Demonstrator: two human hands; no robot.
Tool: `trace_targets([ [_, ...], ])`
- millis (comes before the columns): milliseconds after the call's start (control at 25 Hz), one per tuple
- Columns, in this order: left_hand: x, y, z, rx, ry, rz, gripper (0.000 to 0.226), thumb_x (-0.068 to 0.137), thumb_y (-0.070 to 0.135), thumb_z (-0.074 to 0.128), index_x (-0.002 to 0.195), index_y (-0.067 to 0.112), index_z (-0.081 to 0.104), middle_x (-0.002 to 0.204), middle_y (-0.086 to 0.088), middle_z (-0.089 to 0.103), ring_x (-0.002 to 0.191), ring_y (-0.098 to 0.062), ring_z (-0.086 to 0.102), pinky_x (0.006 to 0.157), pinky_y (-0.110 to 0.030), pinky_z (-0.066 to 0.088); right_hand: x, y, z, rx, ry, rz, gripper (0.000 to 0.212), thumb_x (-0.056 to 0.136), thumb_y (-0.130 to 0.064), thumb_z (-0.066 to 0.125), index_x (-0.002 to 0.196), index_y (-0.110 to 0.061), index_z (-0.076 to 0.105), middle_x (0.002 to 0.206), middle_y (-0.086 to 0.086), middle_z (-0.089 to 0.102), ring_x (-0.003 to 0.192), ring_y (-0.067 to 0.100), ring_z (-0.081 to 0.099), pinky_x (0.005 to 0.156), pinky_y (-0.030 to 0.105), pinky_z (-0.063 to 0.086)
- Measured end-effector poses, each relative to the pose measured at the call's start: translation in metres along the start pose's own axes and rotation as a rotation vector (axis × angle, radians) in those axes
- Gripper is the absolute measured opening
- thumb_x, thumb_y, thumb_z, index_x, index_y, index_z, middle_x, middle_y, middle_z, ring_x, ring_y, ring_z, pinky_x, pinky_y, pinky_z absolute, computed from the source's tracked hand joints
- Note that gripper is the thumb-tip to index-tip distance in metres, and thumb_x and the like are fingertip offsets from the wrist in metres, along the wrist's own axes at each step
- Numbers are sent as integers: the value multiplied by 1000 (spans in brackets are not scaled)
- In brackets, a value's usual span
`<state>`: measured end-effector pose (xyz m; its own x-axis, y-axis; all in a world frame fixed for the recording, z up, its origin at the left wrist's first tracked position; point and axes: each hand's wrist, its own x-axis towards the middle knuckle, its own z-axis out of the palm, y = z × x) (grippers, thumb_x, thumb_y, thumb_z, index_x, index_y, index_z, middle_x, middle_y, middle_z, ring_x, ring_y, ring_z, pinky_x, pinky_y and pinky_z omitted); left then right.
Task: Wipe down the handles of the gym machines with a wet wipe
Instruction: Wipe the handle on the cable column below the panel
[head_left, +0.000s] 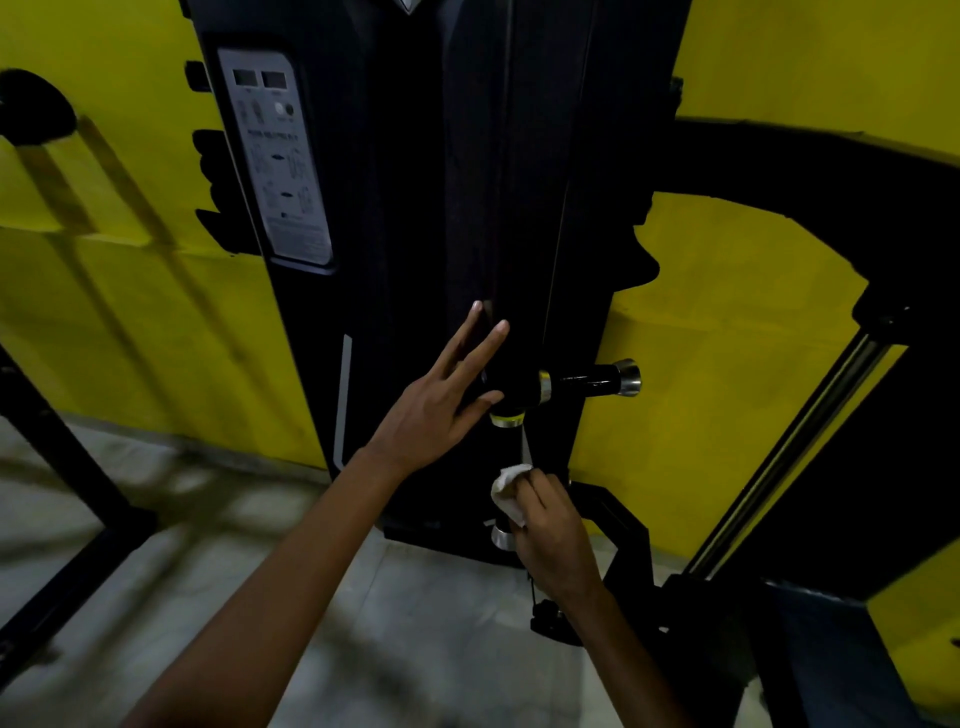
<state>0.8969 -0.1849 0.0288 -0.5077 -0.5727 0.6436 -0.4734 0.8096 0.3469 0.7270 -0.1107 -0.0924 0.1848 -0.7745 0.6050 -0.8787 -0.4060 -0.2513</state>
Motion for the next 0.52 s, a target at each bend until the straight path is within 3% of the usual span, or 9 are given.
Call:
trace_targets([
  [120, 0, 2, 0, -12, 2, -6, 74, 95, 33, 53, 150, 36, 4, 160, 6, -6, 116, -8, 54, 77, -28, 58, -1, 1, -1, 17, 11, 64, 37, 77, -11, 51, 113, -4, 58, 104, 8, 60, 96, 19, 53, 84, 21, 44],
  [240, 0, 3, 0, -17, 3, -6, 73, 95, 34, 52, 150, 34, 4, 160, 6, -6, 121, -2, 46, 82, -25, 57, -6, 3, 7, 44, -20, 80, 40, 74, -4, 66, 114, -3, 58, 107, 9, 59, 97, 23, 57, 82, 27, 49],
  [360, 0, 4, -1, -2, 6, -3, 73, 95, 35, 51, 149, 37, 3, 160, 7, -6, 121, -7, 49, 79, -28, 58, -27, 8, 14, 85, -94, 70, 50, 65, -2, 79, 110, -7, 59, 107, 8, 61, 98, 24, 60, 84, 33, 54],
  [520, 0, 4, -1, -3, 15, -4, 72, 95, 34, 51, 150, 35, 4, 160, 7, -6, 124, -3, 43, 81, -29, 57, -38, 7, 17, 131, -90, 130, 41, 70, -4, 74, 107, -10, 58, 105, 7, 61, 99, 22, 59, 87, 29, 52],
])
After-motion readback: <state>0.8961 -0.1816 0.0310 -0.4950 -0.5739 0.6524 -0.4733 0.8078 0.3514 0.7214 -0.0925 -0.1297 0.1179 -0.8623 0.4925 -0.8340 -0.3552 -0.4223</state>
